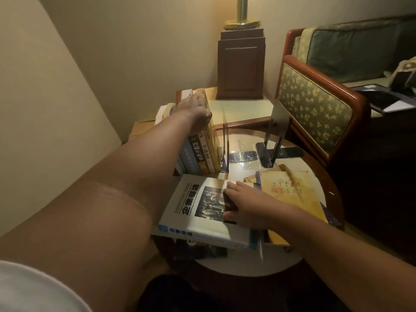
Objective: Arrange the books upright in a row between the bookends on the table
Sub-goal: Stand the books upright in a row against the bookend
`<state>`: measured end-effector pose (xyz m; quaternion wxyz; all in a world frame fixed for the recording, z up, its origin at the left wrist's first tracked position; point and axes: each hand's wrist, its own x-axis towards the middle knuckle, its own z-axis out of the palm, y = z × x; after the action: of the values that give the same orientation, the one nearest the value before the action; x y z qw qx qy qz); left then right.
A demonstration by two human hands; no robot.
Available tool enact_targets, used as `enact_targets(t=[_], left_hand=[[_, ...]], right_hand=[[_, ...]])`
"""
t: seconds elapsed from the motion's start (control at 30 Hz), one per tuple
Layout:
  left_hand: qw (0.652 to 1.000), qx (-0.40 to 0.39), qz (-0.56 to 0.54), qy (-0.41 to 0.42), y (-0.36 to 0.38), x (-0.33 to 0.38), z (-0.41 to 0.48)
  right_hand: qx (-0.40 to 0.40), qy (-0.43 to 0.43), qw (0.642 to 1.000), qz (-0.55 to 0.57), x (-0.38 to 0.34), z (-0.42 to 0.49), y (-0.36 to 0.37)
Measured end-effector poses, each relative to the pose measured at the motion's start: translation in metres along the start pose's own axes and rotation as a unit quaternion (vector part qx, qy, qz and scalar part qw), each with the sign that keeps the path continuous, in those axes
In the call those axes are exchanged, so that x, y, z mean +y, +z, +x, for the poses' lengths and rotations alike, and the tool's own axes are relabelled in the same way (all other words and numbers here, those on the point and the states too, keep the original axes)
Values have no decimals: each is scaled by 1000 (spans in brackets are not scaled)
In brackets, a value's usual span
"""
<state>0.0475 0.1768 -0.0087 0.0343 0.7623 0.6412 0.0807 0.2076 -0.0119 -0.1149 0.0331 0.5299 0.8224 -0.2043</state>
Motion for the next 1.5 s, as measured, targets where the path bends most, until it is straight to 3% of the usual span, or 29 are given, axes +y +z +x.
enact_targets(t=[0.13,0.33,0.43,0.67,0.93,1.17,1.3,1.4,1.5], left_hand=[[1000,15,-6,1,3,-1,0],[1000,13,-12,25,2,-11,-2],[999,12,-8,33,1,-19,-5],[999,3,-20,31,1,-29,-9],[999,-4,-10,32,2,-29,-6],[999,-21,-24,34,5,-32,-2],[999,-37,-23,25,2,-30,2],[998,-39,-36,16,-2,-25,-1],[998,-39,-46,13,-5,-23,-4]], right_hand=[[41,-101,994,10,-47,17,-4],[-17,-119,985,-122,-90,55,19],[-4,-129,976,-173,-92,60,20],[19,-171,983,-64,-91,53,14],[202,-171,964,7,-77,40,-2],[360,-204,903,115,-41,31,-24],[462,-201,848,162,-27,25,-45],[521,-180,812,193,-24,18,-66],[561,-119,797,190,-22,14,-74]])
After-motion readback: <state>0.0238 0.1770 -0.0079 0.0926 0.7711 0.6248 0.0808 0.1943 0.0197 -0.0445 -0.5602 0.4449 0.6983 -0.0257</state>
